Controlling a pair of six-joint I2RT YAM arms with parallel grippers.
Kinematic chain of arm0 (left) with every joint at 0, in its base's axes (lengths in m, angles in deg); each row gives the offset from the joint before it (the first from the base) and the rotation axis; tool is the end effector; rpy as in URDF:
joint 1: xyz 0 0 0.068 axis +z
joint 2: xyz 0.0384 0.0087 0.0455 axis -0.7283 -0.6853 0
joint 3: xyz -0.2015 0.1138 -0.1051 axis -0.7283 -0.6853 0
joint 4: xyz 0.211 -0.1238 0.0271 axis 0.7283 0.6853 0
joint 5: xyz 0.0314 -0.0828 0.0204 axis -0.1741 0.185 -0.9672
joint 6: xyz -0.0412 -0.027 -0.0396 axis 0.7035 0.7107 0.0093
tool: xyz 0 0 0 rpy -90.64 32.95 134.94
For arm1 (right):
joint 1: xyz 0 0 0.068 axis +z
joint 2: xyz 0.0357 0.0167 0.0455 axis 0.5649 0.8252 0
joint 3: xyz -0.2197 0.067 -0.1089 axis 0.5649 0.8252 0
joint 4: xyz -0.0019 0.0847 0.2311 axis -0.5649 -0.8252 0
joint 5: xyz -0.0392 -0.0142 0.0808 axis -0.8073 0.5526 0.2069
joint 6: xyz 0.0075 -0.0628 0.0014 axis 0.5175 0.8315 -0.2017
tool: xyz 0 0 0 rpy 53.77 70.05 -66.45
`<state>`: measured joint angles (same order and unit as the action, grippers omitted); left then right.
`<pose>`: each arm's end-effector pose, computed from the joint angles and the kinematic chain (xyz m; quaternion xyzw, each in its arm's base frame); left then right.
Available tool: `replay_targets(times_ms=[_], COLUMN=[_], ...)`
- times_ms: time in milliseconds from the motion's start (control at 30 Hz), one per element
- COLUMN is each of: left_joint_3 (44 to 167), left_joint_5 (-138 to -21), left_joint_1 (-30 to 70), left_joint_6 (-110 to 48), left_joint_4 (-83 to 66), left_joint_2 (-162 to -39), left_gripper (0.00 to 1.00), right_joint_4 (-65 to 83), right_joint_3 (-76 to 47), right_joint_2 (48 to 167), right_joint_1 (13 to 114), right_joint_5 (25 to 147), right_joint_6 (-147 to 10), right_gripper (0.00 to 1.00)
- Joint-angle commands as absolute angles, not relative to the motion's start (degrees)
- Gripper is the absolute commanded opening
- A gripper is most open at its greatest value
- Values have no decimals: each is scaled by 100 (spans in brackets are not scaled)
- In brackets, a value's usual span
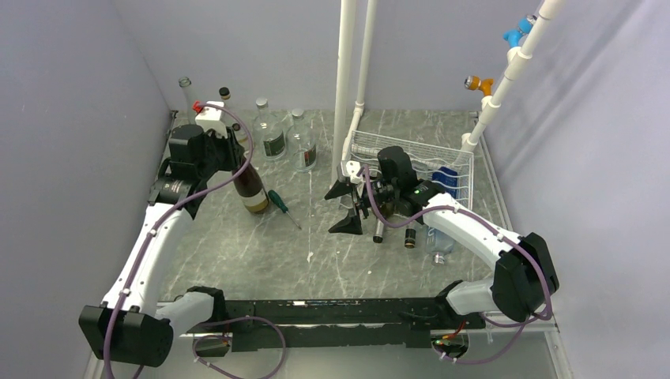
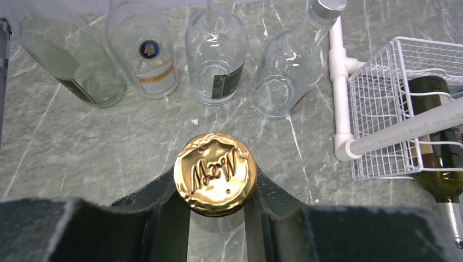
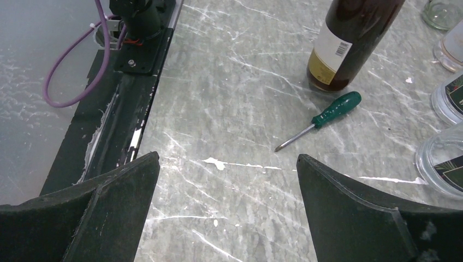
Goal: Take the wine bottle off the wine rack
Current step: Place the wine bottle at the center of the board.
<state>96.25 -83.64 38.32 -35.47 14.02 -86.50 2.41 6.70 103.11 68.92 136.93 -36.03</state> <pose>0.2409 -0.0392 0.3543 0.0326 0.8131 -0.1072 0.5712 0.2106 0.1955 0.2712 -0.5906 0.5273 0.4574 0.4050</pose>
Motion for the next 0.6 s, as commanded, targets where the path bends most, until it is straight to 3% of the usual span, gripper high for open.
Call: replay_targets(times_ms=[0,567], left_joint_3=[10437,10642], left_joint_5=[-8278,-8759], left_joint_1=[3878,4124], left_joint_6=[-3612,-4077], left_joint_4=[-616,-1549], left_joint_2=[-8484,-9195], left_gripper=[0,0], right_joint_4=[361,335], right_joint_3=[662,646], right_joint_2=[10315,10381], right_joint_1=[6869,6871], right_joint_5=[13830,13848], right_joint_6=[-3460,-3442], right_gripper=[100,100])
